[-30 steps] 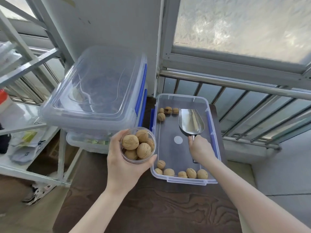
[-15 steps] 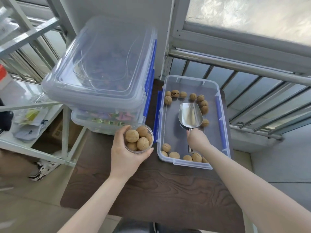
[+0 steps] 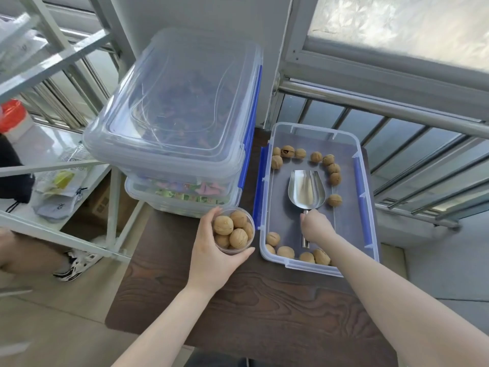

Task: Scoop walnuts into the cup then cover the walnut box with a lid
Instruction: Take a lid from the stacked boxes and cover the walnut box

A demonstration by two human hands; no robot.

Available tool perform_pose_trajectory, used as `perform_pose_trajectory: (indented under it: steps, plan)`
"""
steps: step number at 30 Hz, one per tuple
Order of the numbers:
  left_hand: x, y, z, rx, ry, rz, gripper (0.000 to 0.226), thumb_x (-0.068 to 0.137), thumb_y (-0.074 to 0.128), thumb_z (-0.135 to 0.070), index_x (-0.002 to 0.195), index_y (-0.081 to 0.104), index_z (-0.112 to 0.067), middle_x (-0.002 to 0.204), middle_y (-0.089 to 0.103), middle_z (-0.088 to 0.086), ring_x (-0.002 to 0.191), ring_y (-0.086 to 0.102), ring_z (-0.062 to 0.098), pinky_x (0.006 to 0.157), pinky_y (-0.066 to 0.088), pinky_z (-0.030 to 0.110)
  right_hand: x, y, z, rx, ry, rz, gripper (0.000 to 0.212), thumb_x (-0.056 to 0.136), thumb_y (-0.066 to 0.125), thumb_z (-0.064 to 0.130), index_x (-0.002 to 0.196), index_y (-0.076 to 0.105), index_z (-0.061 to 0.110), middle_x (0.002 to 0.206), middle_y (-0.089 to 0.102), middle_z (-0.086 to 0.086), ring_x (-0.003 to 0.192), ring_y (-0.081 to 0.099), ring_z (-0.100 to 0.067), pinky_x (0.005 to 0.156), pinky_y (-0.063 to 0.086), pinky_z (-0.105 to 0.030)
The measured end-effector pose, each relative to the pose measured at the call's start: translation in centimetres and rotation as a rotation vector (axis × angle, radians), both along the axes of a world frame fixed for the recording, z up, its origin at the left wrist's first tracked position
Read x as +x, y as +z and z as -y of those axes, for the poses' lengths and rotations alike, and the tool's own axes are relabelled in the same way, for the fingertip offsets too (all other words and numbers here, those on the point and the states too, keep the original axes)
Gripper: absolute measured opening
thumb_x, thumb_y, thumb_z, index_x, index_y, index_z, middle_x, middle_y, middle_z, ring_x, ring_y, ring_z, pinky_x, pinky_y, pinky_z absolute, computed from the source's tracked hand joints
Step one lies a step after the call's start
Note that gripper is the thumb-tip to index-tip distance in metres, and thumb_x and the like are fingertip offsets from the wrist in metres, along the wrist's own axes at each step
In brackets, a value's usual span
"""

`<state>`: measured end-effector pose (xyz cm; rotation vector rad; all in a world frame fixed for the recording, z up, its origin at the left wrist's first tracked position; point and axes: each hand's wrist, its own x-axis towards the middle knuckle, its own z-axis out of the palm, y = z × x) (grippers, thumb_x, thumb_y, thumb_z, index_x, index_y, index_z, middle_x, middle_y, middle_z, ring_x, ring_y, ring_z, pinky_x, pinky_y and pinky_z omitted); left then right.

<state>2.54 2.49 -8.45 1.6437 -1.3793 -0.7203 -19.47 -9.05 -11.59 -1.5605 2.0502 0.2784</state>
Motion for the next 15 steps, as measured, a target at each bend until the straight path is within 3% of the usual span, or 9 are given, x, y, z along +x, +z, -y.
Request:
perform_pose_trajectory:
  steps: [3, 7, 9, 11, 13, 15]
  plan:
    - [0.7, 1.2, 0.1, -0.052, -0.022, 0.059, 0.100, 0.051, 0.087, -0.042, 0.133, 0.037, -0.014, 0.127, 0.044, -0.003, 0.121, 0.041, 0.005, 0.101, 0.030, 0.011, 0.3, 1.1, 0.0, 0.030, 0.075, -0.081, 0.045, 0.101, 0.028, 0.027, 0.120, 0.057, -0.001, 0.121, 0.062, -0.022, 0.108, 0.060, -0.037, 0.089, 0.050, -0.040]
    - [1.7, 5.2, 0.7, -0.312, -0.042, 0.121, 0.072, 0.066, 0.076, -0.036, 0.124, 0.045, -0.004, 0.122, 0.048, 0.002, 0.117, 0.047, 0.019, 0.101, 0.036, 0.028, 2.2, 6.3, 1.8, -0.021, 0.145, -0.270, 0.049, 0.098, 0.028, 0.038, 0.120, 0.059, 0.007, 0.117, 0.064, -0.014, 0.105, 0.061, -0.031, 0.084, 0.049, -0.037]
    - [2.6, 8.1, 1.7, -0.464, 0.001, 0.121, 0.055, 0.076, 0.067, -0.030, 0.119, 0.046, -0.003, 0.118, 0.048, 0.003, 0.110, 0.050, 0.024, 0.097, 0.041, 0.035, 4.1, 9.3, 3.1, -0.221, 0.091, -0.082, 0.049, 0.098, 0.031, 0.041, 0.121, 0.057, 0.006, 0.113, 0.065, -0.014, 0.099, 0.063, -0.030, 0.084, 0.053, -0.038]
    - [4.6, 11.0, 3.6, -0.568, 0.105, 0.135, 0.044, 0.083, 0.058, -0.023, 0.117, 0.047, 0.003, 0.115, 0.049, 0.007, 0.106, 0.050, 0.027, 0.094, 0.042, 0.035, 6.8, 12.4, 4.0, -0.398, 0.030, 0.258, 0.045, 0.098, 0.037, 0.041, 0.124, 0.052, 0.007, 0.118, 0.062, -0.013, 0.103, 0.062, -0.027, 0.085, 0.051, -0.036]
    - [7.4, 13.4, 6.0, -0.562, 0.250, 0.171, 0.041, 0.085, 0.056, -0.017, 0.120, 0.047, 0.003, 0.116, 0.051, 0.011, 0.110, 0.049, 0.029, 0.096, 0.041, 0.034, 9.7, 15.2, 4.5, -0.458, -0.014, 0.548, 0.048, 0.097, 0.039, 0.042, 0.131, 0.046, 0.009, 0.127, 0.058, -0.009, 0.112, 0.057, -0.025, 0.090, 0.046, -0.035]
    - [10.3, 14.9, 8.3, -0.433, 0.389, 0.208, 0.043, 0.084, 0.057, -0.013, 0.125, 0.047, -0.001, 0.124, 0.051, 0.015, 0.119, 0.046, 0.029, 0.100, 0.035, 0.029, 12.3, 16.6, 5.0, -0.447, -0.046, 0.696, 0.054, 0.096, 0.040, 0.046, 0.134, 0.043, 0.008, 0.132, 0.056, -0.012, 0.110, 0.056, -0.022, 0.095, 0.045, -0.039]
